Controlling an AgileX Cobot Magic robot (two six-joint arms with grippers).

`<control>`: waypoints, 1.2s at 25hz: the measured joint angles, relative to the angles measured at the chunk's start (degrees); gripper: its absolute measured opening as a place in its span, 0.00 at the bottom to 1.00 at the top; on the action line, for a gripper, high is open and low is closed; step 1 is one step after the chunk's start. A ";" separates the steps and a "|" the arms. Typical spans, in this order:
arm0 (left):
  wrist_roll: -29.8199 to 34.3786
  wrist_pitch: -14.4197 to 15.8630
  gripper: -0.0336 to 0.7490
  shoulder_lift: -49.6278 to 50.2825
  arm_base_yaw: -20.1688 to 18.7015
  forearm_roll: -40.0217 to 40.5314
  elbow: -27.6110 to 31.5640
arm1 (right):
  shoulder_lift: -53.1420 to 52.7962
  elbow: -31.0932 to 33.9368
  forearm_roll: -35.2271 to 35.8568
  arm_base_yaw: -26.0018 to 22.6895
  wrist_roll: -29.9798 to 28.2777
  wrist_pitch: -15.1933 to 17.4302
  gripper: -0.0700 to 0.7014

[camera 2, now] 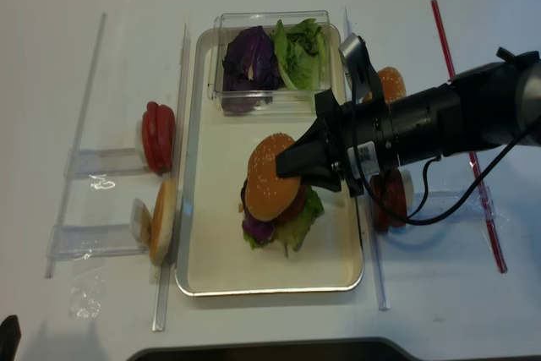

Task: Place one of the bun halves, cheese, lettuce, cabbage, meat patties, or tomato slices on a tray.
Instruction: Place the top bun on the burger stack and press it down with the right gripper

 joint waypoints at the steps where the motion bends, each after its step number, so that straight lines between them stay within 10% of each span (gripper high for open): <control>1: 0.00 0.00 0.64 0.00 0.00 0.00 0.00 | 0.00 0.00 -0.58 0.00 0.00 0.00 0.29; 25: 0.00 0.00 0.64 0.00 0.00 0.00 0.00 | 0.00 0.00 -2.19 0.00 0.11 -1.36 0.29; 30: 0.00 0.00 0.64 0.00 0.00 0.00 0.00 | 0.00 0.00 -2.19 0.00 0.11 -1.36 0.44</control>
